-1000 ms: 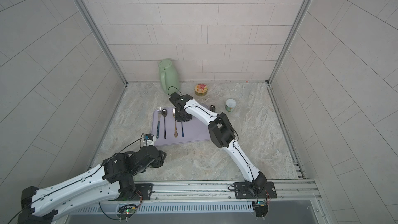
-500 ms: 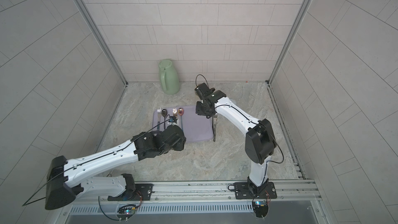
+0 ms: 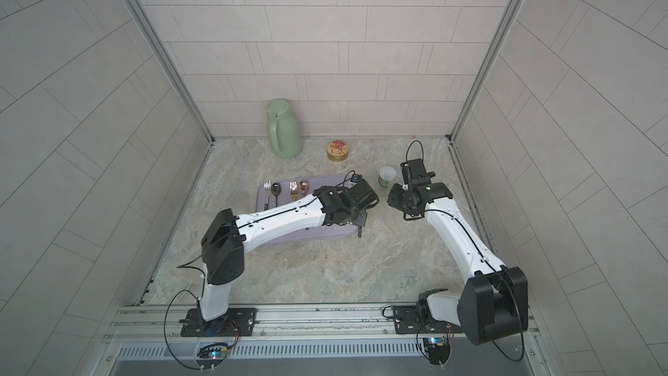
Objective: Set the spoon and fork side by side
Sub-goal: Pick up the fork at the center of the board.
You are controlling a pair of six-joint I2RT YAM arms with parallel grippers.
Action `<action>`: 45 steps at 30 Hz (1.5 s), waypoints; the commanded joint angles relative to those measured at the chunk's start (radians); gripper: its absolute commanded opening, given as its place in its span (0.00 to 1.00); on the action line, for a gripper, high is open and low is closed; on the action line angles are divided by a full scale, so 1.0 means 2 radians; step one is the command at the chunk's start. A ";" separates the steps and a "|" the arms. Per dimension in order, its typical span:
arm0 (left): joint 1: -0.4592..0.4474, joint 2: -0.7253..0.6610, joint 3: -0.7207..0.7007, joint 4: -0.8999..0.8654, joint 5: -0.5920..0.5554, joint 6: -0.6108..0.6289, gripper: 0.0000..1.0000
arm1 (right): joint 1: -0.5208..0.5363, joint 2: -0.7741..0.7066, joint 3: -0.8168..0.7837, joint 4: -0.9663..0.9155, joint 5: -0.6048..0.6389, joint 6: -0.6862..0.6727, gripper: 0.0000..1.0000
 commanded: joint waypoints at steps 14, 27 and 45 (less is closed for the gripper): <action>0.051 0.192 0.188 -0.053 0.035 0.041 0.38 | -0.054 -0.022 -0.032 0.024 -0.069 -0.066 0.37; 0.053 0.224 0.203 -0.043 0.068 0.039 0.38 | -0.069 -0.011 -0.036 0.030 -0.100 -0.071 0.38; 0.021 0.244 0.222 -0.075 0.053 0.050 0.27 | -0.079 -0.015 -0.039 0.028 -0.110 -0.070 0.38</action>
